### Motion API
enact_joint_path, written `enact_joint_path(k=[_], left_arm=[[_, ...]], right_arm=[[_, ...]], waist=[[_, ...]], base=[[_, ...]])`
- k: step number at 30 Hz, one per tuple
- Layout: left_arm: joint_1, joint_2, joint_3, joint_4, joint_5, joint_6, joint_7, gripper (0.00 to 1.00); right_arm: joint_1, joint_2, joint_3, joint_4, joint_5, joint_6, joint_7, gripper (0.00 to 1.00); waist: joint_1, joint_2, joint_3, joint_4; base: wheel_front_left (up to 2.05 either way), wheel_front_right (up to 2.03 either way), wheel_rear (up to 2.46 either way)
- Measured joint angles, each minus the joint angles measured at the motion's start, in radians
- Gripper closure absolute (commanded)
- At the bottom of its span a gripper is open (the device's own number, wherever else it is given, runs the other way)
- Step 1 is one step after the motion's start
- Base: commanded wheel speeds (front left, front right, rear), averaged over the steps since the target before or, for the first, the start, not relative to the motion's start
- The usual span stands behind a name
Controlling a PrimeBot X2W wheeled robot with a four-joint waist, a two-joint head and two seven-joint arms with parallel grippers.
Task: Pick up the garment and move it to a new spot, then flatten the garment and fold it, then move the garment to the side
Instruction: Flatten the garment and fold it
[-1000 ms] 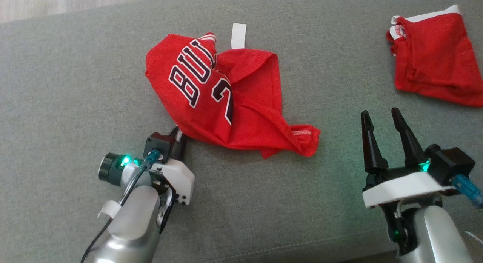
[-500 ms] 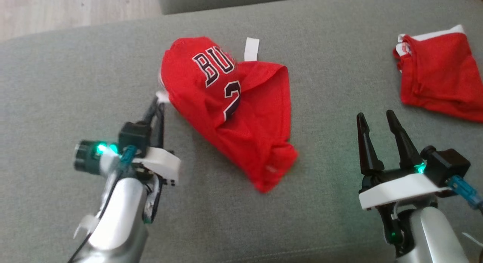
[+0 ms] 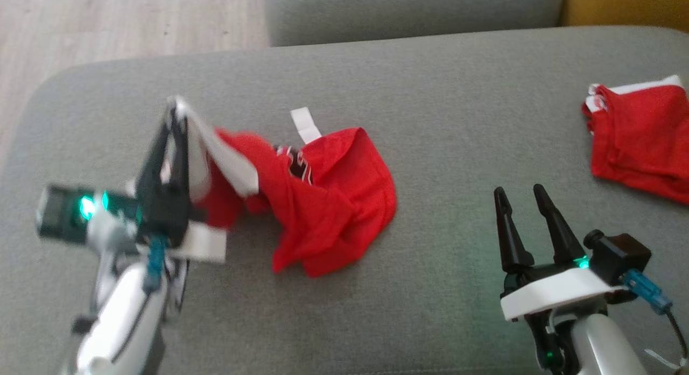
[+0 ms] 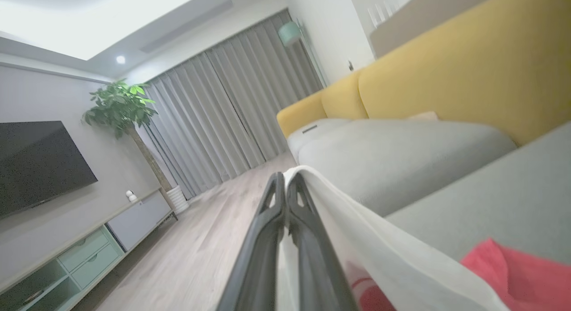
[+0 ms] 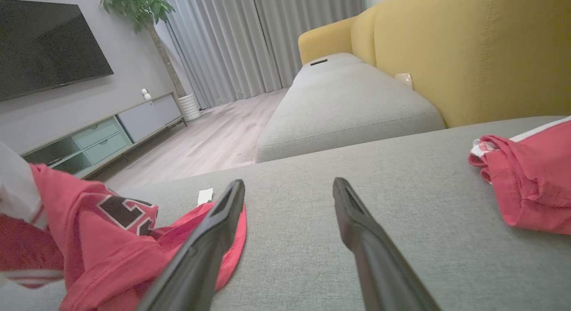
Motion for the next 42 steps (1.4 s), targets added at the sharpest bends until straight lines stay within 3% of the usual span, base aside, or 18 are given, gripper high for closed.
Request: enact_joint_path(k=[4,13,17,18,19,24,32,37,42], left_arm=[[0.09,0.018,-0.052,0.06,-0.007,-0.014,0.0,1.0],[0.257,-0.019,-0.225,0.291,-0.079,-0.17,0.017,1.0],[0.262,-0.038,-0.237,0.342,-0.101,-0.189,0.028,1.0],[0.26,-0.044,-0.236,0.348,-0.107,-0.188,0.028,0.55],[0.257,-0.048,-0.23,0.35,-0.112,-0.183,0.028,0.0],[0.22,-0.067,-0.176,0.303,-0.152,-0.144,0.016,0.0],[0.218,-0.103,-0.05,0.059,-0.212,-0.053,0.007,0.0],[0.224,-0.121,-0.039,0.02,-0.216,-0.055,0.007,0.0],[0.223,-0.155,-0.049,0.023,-0.207,-0.082,0.007,0.0]], right_arm=[[0.0,0.0,0.008,0.012,0.006,0.0,-0.003,0.0],[0.004,0.0,0.002,0.043,0.016,0.0,-0.004,0.0],[0.004,0.0,0.001,0.051,0.016,0.0,-0.003,0.0],[0.004,0.0,0.001,0.053,0.016,0.0,-0.002,0.0],[0.004,0.0,0.001,0.054,0.016,0.0,-0.002,0.0],[0.004,0.0,0.003,0.058,0.016,0.0,0.001,0.0],[-0.024,0.0,0.014,0.1,-0.018,0.0,0.074,0.0],[-0.165,0.0,0.015,0.185,-0.018,0.0,0.195,0.0],[-0.349,-0.002,0.002,0.369,0.01,0.0,0.354,0.0]], waist=[[0.0,0.0,-0.009,0.023],[0.0,0.0,-0.023,0.079],[0.0001,0.0,-0.03,0.097],[0.0001,0.0,-0.032,0.103],[0.0001,0.0,-0.034,0.11],[0.0001,0.0,-0.046,0.142],[0.0001,0.0,-0.034,0.204],[0.0002,0.0,-0.008,0.252],[0.0002,0.0,0.02,0.312]], base=[[0.0,0.0,0.0],[0.0,0.0,0.0],[0.0,0.0,0.0],[0.0,0.0,0.0],[0.0,0.0,0.0],[0.0,0.0,0.0],[0.0,0.0,0.0],[0.0,0.0,0.0],[0.0,0.0,0.0]])
